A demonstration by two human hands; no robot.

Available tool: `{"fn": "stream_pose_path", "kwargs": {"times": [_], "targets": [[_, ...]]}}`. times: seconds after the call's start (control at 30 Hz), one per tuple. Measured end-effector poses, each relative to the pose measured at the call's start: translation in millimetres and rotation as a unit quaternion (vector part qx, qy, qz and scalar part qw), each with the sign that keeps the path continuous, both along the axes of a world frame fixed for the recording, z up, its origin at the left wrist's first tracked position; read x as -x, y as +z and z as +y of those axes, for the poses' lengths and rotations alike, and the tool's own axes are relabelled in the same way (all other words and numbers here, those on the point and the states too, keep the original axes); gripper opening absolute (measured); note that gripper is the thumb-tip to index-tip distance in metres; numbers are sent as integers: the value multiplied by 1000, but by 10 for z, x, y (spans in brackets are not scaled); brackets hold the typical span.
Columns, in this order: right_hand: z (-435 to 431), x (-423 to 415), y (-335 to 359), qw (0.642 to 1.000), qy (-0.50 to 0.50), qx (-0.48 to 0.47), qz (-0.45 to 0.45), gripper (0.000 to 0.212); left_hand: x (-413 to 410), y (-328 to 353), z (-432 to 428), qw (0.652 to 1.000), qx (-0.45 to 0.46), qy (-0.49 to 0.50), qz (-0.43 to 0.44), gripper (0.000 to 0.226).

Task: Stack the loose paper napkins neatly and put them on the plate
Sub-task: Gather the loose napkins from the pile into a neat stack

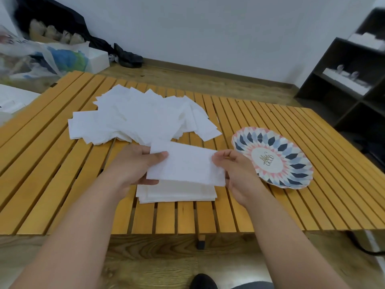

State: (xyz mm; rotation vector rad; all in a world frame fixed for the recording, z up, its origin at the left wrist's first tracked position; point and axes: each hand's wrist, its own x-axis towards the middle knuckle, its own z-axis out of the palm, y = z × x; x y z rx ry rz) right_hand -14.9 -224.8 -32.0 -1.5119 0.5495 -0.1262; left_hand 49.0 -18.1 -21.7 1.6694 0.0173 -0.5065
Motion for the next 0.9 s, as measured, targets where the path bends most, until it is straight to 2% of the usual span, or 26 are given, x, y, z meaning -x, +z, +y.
{"fn": "stream_pose_path", "kwargs": {"times": [0.17, 0.3, 0.37, 0.43, 0.57, 0.63, 0.73, 0.8, 0.9], "targets": [[-9, -33, -77, 981, 62, 182, 38, 21, -35, -63, 24, 990, -137, -29, -13, 23], [-17, -70, -154, 954, 103, 279, 39, 18, -86, -167, 21, 967, -251, -35, -26, 32], [-14, -91, -204, 942, 115, 312, 36, 16, -109, -224, 22, 954, -297, -40, -29, 30], [-9, -103, -269, 923, 135, 356, 47, 17, -125, -268, 15, 934, -352, -51, -43, 28], [17, -80, -380, 872, 184, 452, 49, 28, -111, -289, 34, 861, -490, -35, -131, 41], [46, -65, -384, 855, 191, 480, 45, 31, -109, -301, 45, 848, -488, 5, -204, 47], [77, -57, -375, 834, 193, 514, 44, 33, -169, -329, -6, 830, -445, 50, -331, 33], [88, -46, -372, 826, 193, 527, 44, 34, -302, -365, -63, 806, -447, 39, -386, 25], [91, -39, -368, 819, 198, 537, 47, 36, -614, -429, -116, 768, -462, -29, -443, 23]]}}
